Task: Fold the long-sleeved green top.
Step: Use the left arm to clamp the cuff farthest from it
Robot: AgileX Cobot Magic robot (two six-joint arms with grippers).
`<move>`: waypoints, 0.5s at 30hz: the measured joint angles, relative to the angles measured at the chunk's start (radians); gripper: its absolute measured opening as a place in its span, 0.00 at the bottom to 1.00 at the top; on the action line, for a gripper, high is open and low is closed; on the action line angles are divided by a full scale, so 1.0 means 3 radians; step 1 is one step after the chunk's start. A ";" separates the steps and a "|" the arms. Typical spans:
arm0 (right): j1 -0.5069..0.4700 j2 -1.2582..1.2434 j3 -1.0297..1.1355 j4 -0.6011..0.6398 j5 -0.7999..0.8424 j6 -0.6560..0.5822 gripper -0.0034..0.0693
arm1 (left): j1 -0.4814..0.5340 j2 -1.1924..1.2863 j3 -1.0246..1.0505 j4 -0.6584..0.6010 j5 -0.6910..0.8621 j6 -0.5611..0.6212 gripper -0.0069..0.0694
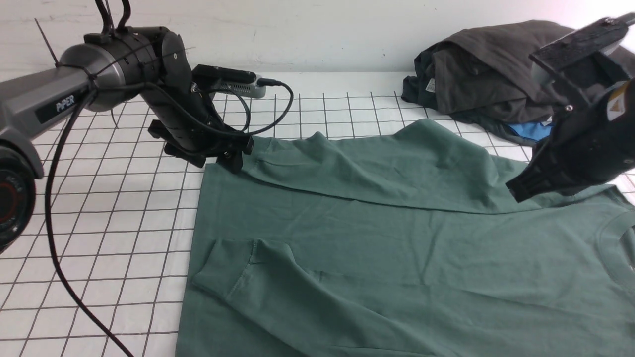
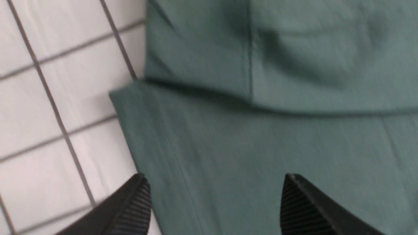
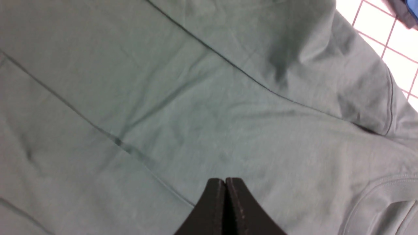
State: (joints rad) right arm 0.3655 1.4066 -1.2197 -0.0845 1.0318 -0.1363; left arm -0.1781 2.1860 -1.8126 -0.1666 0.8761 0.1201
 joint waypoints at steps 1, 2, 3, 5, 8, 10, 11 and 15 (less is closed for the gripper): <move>0.0000 0.0063 -0.0008 0.0000 0.0000 0.0000 0.03 | 0.0022 0.0132 -0.0100 -0.0004 -0.0118 -0.0099 0.73; 0.0000 0.0101 -0.0008 0.0000 0.0004 0.0000 0.03 | 0.0039 0.0209 -0.0172 -0.0007 -0.0193 -0.0160 0.73; 0.0000 0.0121 -0.0008 0.0000 0.0007 0.0000 0.03 | 0.0044 0.0240 -0.0215 -0.0007 -0.0236 -0.0196 0.73; 0.0000 0.0180 -0.0008 0.0000 0.0013 0.0000 0.03 | 0.0053 0.0431 -0.0384 -0.0010 -0.0372 -0.0291 0.73; 0.0000 0.0201 -0.0008 0.0000 0.0014 0.0000 0.03 | 0.0053 0.0601 -0.0570 -0.0054 -0.0415 -0.0324 0.73; 0.0000 0.0200 -0.0008 -0.0003 0.0014 0.0000 0.03 | 0.0053 0.0761 -0.0727 -0.0127 -0.0382 -0.0320 0.72; 0.0000 0.0200 -0.0008 -0.0003 0.0014 0.0000 0.03 | 0.0053 0.0777 -0.0766 -0.0159 -0.0372 -0.0316 0.72; 0.0000 0.0200 -0.0008 -0.0003 0.0004 0.0000 0.03 | 0.0060 0.0833 -0.0871 -0.0279 -0.0298 -0.0223 0.62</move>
State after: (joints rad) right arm 0.3655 1.4667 -1.2223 -0.0855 1.0330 -0.1363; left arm -0.1600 2.4359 -2.0740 -0.2504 0.7866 0.0532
